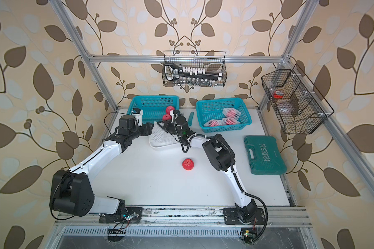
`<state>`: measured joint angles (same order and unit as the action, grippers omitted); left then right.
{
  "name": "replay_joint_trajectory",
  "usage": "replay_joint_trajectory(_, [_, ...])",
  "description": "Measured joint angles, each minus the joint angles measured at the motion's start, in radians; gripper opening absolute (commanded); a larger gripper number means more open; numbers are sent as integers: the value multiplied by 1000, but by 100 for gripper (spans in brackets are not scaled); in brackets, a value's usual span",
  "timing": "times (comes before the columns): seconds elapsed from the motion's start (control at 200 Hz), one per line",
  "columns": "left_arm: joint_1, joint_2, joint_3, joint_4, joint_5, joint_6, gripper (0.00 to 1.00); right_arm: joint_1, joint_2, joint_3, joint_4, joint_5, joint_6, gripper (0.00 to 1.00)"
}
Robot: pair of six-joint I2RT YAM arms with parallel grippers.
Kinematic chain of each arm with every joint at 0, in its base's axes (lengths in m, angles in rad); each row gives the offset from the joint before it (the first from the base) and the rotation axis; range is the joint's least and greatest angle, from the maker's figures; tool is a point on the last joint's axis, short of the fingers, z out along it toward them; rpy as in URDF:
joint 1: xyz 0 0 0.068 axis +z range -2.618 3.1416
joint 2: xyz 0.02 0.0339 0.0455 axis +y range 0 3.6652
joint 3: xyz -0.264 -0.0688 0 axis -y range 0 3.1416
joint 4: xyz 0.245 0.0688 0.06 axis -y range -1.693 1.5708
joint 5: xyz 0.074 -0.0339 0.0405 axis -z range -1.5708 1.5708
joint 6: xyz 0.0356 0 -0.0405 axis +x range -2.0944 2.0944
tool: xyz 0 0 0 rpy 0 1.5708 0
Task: Remove foam nets from apples
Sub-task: Place the foam net into the storage box.
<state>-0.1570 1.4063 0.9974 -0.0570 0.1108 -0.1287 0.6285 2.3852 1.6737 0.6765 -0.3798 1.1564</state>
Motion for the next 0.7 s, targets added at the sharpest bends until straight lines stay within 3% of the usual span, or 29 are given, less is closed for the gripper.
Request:
replay_joint_trajectory(0.11, [0,29,0,0,21,5,66,0,3,-5,-23,21,-30,32])
replay_joint_trajectory(0.22, [0,79,16,-9,42,18,65,-1,-7,-40,-26,47,-75,35])
replay_joint_trajectory(0.25, [0,91,21,-16,48,21,65,-1,-15,-56,-33,55,-86,39])
replay_joint_trajectory(0.265, [0,95,24,-21,51,23,65,0,-19,-64,-36,58,-94,48])
replay_joint_trajectory(0.285, [0,103,27,-24,58,24,65,0,-28,-79,-43,65,-99,52])
replay_joint_trajectory(0.7, [-5,149,43,-36,145,51,63,0,-326,-307,-53,136,-275,63])
